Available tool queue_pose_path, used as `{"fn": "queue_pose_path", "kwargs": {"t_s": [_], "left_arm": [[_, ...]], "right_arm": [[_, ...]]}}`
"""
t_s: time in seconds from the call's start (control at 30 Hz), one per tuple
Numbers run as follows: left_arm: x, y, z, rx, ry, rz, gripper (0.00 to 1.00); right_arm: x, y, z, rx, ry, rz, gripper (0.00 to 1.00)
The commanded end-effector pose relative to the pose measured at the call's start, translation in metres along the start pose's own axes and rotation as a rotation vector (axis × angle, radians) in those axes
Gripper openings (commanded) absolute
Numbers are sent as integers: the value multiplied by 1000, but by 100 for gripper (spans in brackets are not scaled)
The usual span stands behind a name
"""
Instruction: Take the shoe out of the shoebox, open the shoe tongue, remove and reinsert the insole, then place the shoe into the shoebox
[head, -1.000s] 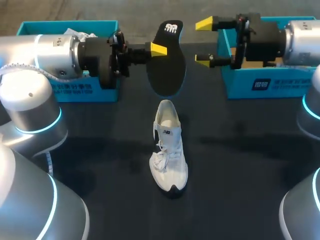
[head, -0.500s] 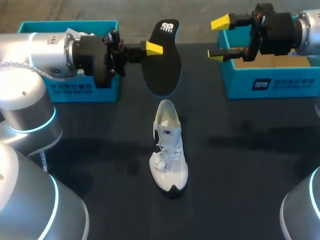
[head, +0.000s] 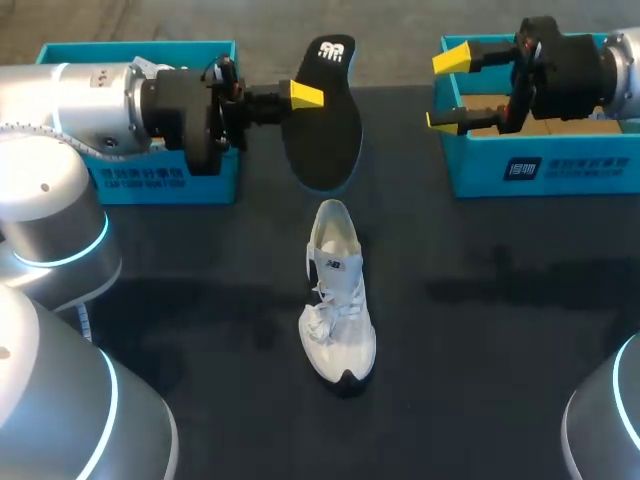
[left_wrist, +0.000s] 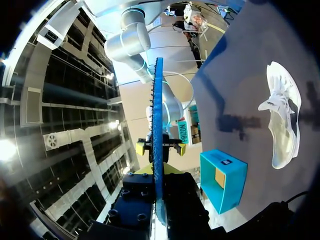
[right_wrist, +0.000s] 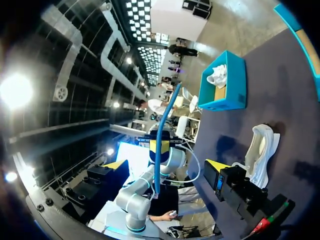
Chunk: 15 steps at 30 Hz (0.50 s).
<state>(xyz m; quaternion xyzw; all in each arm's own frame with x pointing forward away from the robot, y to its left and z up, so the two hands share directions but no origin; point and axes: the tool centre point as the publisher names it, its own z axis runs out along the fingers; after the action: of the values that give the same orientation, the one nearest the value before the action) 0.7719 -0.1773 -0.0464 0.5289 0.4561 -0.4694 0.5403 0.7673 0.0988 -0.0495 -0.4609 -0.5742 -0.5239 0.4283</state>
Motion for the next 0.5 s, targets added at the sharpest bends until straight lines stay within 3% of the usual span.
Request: {"fn": "queue_pose_path", "kwargs": {"t_s": [0.03, 0.27, 0.5], "left_arm": [[0, 0, 0, 1, 0, 1, 0], [-6, 0, -2, -4, -29, -55, 0], [-12, -4, -5, 34, -62, -479, 0]], "right_arm": [[0, 1, 1, 0, -3, 1, 100], [0, 1, 1, 0, -3, 1, 100], [0, 1, 1, 0, -3, 1, 100]]}}
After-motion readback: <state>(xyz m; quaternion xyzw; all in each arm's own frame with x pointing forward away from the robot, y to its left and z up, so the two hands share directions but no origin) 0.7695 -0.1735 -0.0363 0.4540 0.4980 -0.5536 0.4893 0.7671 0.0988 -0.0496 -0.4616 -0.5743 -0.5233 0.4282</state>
